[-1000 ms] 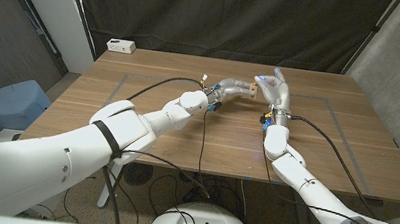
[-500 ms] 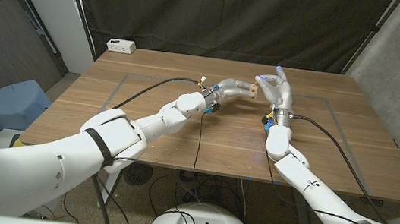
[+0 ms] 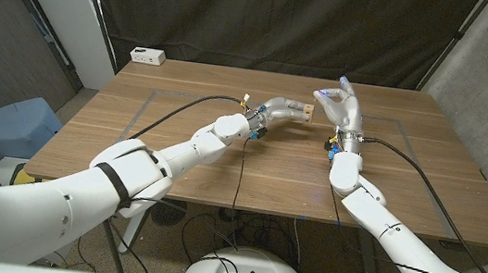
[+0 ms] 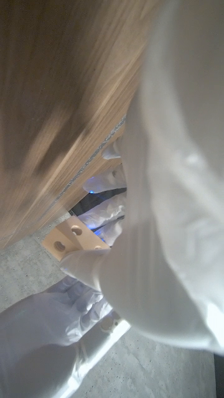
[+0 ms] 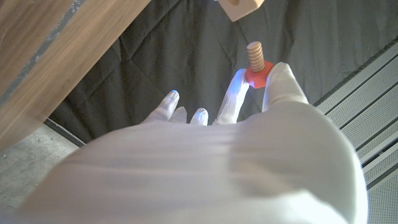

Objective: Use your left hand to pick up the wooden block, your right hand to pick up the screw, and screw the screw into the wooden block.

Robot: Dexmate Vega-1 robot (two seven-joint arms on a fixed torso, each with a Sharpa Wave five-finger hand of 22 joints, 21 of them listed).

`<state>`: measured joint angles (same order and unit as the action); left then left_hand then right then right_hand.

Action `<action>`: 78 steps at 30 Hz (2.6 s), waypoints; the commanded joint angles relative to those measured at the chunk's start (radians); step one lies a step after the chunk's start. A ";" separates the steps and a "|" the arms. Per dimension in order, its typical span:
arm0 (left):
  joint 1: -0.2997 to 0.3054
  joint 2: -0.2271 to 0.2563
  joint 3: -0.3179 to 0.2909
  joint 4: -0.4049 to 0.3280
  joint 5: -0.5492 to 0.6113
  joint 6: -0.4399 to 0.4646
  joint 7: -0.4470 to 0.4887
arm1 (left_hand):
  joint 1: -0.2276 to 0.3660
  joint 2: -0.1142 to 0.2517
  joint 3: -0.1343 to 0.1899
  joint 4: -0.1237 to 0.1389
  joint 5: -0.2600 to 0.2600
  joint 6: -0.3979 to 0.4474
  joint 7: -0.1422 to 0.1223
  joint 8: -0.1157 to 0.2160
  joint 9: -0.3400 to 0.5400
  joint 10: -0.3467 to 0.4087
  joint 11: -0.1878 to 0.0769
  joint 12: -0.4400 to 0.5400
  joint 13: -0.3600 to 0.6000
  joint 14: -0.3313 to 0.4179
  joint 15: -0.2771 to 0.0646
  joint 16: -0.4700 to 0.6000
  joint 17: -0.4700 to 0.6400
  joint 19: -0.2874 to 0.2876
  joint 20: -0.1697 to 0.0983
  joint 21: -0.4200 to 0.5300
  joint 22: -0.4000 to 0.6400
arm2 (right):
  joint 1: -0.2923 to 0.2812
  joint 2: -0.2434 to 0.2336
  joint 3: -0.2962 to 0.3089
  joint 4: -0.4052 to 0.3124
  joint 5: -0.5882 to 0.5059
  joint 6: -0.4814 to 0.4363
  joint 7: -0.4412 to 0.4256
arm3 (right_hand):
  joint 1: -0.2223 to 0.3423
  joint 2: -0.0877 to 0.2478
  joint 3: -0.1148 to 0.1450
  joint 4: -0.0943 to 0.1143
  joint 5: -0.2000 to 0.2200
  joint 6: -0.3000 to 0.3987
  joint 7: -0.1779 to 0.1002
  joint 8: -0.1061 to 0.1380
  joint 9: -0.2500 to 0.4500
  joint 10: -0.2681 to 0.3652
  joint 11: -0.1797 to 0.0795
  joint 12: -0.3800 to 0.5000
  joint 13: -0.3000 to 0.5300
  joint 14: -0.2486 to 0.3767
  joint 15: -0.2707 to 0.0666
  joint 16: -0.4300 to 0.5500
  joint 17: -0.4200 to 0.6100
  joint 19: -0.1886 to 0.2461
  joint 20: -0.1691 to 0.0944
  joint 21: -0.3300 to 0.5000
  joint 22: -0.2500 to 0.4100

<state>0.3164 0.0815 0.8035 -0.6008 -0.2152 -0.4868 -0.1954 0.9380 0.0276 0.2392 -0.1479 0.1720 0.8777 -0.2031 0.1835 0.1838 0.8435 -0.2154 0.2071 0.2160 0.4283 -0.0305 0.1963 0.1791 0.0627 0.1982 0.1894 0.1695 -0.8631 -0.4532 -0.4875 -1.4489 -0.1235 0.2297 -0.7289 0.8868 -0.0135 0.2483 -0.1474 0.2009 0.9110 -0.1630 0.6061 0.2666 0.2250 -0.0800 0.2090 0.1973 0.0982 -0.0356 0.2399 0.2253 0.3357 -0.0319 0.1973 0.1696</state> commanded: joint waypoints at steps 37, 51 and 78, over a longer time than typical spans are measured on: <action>-0.035 -0.041 0.011 0.066 0.014 0.002 -0.010 | -0.003 0.003 -0.002 0.004 0.009 0.007 0.006 0.007 0.004 -0.002 0.004 0.002 0.004 0.000 0.006 0.005 0.001 -0.002 0.011 0.003 0.005 | 0.001 -0.045 -0.017 -0.056 -0.072 -0.091 0.022 | -0.001 0.004 -0.009 0.005 0.008 -0.002 -0.008 -0.005 -0.011 0.005 0.017 -0.003 0.005 -0.001 0.015 -0.006 0.002 0.000 0.005 -0.004 0.002; -0.034 -0.038 0.010 0.065 0.014 -0.002 -0.007 | -0.003 0.003 -0.002 0.004 0.010 0.007 0.006 0.007 0.004 -0.002 0.004 0.002 0.004 0.001 0.005 0.005 0.001 -0.002 0.011 0.003 0.005 | 0.003 -0.041 -0.025 -0.041 -0.072 -0.093 0.013 | 0.000 0.006 -0.009 0.005 0.008 -0.001 -0.006 -0.004 -0.012 0.008 0.019 -0.002 0.005 0.003 0.016 -0.004 0.003 0.002 0.003 -0.003 0.002; -0.021 -0.024 0.006 0.030 0.014 0.011 -0.002 | -0.003 0.004 -0.002 0.004 0.010 0.006 0.005 0.007 0.004 -0.003 0.004 0.002 0.004 0.000 0.006 0.005 0.002 -0.003 0.011 0.002 0.006 | 0.009 -0.036 -0.040 -0.020 -0.076 -0.097 0.004 | 0.001 0.008 -0.011 0.005 0.009 0.000 -0.005 0.000 -0.011 0.009 0.018 -0.003 0.006 0.006 0.014 -0.003 0.003 0.005 0.003 -0.002 0.002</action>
<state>0.2935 0.0550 0.8116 -0.5642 -0.2013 -0.4780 -0.1994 0.9381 0.0275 0.2364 -0.1508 0.1768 0.8740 -0.1963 0.1842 0.1837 0.8436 -0.2154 0.2071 0.2160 0.4283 -0.0305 0.1963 0.1788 0.0590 0.2018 0.1894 0.1695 -0.8596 -0.4939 -0.5214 -1.4796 -0.1981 0.1336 -0.7217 0.8856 -0.0148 0.2413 -0.1460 0.2039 0.9071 -0.1661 0.5994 0.2536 0.2303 -0.0676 0.2091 0.1973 0.0963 -0.0195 0.2360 0.2252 0.3358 -0.0320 0.1973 0.1696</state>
